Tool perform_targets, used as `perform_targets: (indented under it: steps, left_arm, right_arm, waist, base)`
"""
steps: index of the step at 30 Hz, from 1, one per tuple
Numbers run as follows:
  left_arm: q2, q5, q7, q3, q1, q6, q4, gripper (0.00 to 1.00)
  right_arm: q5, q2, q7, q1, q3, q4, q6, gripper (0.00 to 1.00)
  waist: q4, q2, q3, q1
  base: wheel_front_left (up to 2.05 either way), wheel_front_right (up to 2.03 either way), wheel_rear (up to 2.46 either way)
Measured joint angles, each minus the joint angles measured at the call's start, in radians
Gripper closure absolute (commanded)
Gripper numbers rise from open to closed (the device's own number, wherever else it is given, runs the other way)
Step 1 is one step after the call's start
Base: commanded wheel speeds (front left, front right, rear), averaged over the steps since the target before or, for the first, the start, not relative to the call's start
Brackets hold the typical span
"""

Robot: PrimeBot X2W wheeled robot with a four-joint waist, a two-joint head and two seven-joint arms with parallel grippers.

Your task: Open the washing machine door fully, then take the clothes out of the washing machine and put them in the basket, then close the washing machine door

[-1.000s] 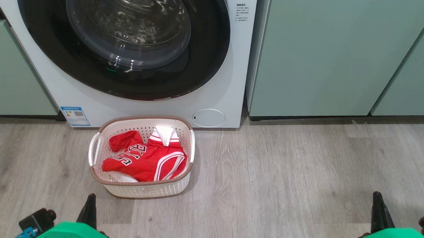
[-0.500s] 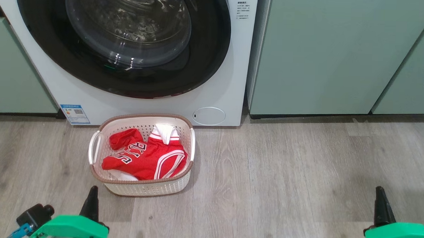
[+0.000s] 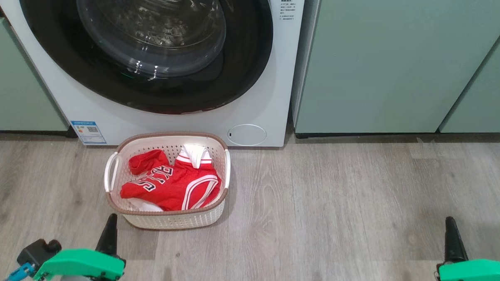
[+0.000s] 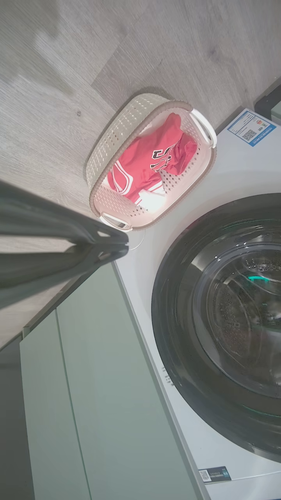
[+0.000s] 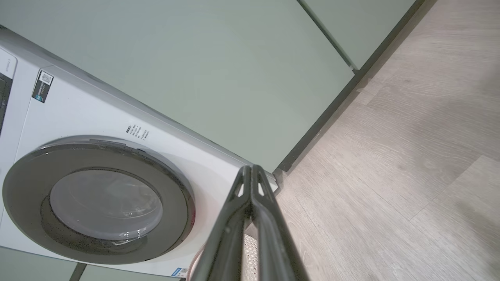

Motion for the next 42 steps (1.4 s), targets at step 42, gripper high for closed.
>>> perform_targets:
  steps: [42]
  left_arm:
    - [-0.030,-0.423,0.119,0.019,-0.032,0.000,-0.113,1.00]
  right_arm:
    - [0.461,0.003,0.120,-0.037,-0.019,-0.051,0.000,1.00]
  waist:
    - [0.004,0.0000,0.025,0.0000]
  base:
    - [0.00,0.00,0.00]
